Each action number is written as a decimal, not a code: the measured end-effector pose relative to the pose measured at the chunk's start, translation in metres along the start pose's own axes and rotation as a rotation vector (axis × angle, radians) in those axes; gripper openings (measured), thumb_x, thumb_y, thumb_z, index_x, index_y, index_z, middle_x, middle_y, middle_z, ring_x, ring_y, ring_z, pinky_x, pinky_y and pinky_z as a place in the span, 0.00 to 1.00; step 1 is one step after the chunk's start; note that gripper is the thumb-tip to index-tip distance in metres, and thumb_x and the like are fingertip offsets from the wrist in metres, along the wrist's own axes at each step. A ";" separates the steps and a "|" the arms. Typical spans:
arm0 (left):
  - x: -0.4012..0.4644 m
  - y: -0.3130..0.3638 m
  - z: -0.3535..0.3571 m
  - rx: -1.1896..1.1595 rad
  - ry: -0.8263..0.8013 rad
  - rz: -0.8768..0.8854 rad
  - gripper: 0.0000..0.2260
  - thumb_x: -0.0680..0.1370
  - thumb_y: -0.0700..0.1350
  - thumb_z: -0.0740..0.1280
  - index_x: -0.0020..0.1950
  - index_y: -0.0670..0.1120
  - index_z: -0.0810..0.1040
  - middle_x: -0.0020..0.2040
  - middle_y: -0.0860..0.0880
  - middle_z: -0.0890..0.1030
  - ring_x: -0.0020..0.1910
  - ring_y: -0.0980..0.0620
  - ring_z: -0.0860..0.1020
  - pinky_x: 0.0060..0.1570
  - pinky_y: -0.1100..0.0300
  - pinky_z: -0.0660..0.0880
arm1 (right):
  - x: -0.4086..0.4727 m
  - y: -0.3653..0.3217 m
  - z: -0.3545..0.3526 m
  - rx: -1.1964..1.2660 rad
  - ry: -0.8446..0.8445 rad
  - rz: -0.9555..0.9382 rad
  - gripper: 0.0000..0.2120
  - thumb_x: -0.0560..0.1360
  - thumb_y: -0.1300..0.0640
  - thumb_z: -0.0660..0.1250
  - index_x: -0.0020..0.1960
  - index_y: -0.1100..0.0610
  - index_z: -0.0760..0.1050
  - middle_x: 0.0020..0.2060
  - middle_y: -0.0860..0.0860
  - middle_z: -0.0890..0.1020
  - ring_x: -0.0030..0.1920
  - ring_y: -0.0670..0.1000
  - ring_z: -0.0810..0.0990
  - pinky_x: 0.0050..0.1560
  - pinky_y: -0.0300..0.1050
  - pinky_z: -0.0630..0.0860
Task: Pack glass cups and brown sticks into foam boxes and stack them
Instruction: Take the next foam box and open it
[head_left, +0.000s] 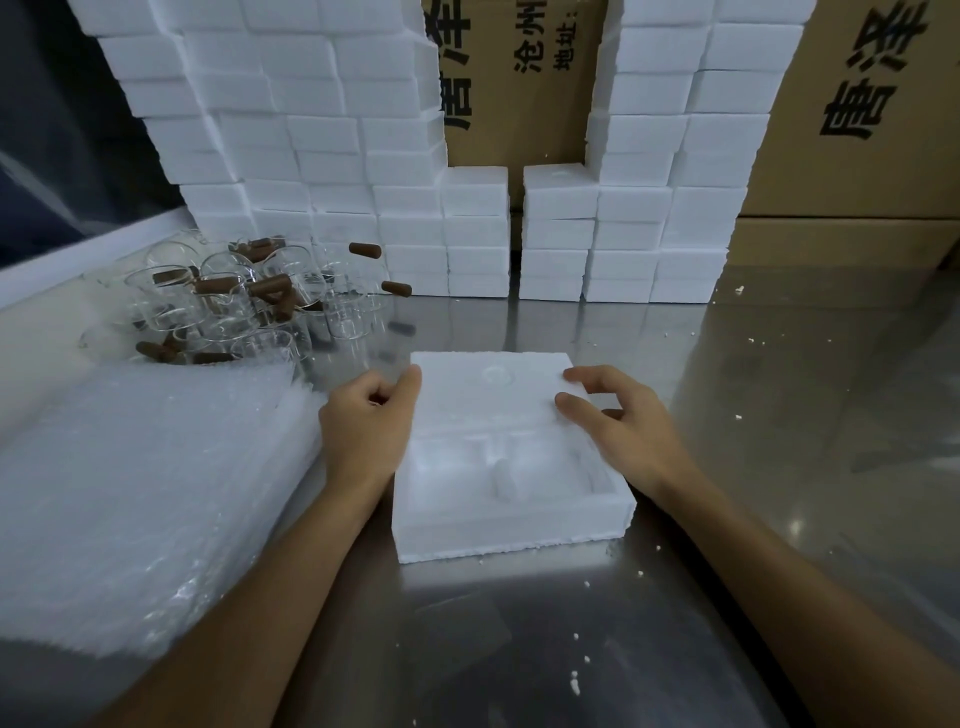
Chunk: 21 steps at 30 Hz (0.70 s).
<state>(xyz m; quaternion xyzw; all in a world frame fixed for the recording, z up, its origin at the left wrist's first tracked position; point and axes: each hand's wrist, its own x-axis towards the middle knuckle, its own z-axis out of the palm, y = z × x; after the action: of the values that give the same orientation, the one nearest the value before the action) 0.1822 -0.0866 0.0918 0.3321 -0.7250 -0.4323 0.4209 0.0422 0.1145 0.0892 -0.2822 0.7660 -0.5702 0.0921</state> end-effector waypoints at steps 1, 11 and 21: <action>0.000 0.000 0.000 0.003 0.002 0.002 0.24 0.76 0.50 0.71 0.26 0.47 0.62 0.19 0.55 0.66 0.22 0.57 0.64 0.24 0.67 0.60 | 0.000 0.000 0.000 -0.006 0.023 0.005 0.11 0.75 0.47 0.72 0.57 0.43 0.78 0.55 0.40 0.79 0.46 0.55 0.83 0.36 0.34 0.77; 0.013 -0.007 0.005 -0.044 0.020 -0.038 0.12 0.71 0.47 0.75 0.32 0.44 0.78 0.25 0.56 0.77 0.26 0.61 0.73 0.32 0.65 0.70 | 0.001 0.002 0.008 -0.026 0.093 0.030 0.13 0.70 0.47 0.76 0.53 0.42 0.80 0.49 0.41 0.78 0.39 0.47 0.79 0.31 0.33 0.71; 0.014 -0.004 -0.001 -0.127 -0.168 -0.007 0.05 0.71 0.45 0.76 0.38 0.55 0.85 0.44 0.55 0.84 0.41 0.54 0.81 0.46 0.56 0.78 | 0.000 -0.001 0.009 -0.133 0.075 -0.005 0.14 0.71 0.45 0.75 0.55 0.44 0.79 0.49 0.42 0.79 0.39 0.47 0.80 0.40 0.44 0.76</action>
<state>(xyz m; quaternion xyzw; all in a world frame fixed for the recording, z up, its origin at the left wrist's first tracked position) 0.1776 -0.1004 0.0931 0.2701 -0.7278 -0.5051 0.3772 0.0465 0.1066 0.0874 -0.2680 0.8045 -0.5283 0.0426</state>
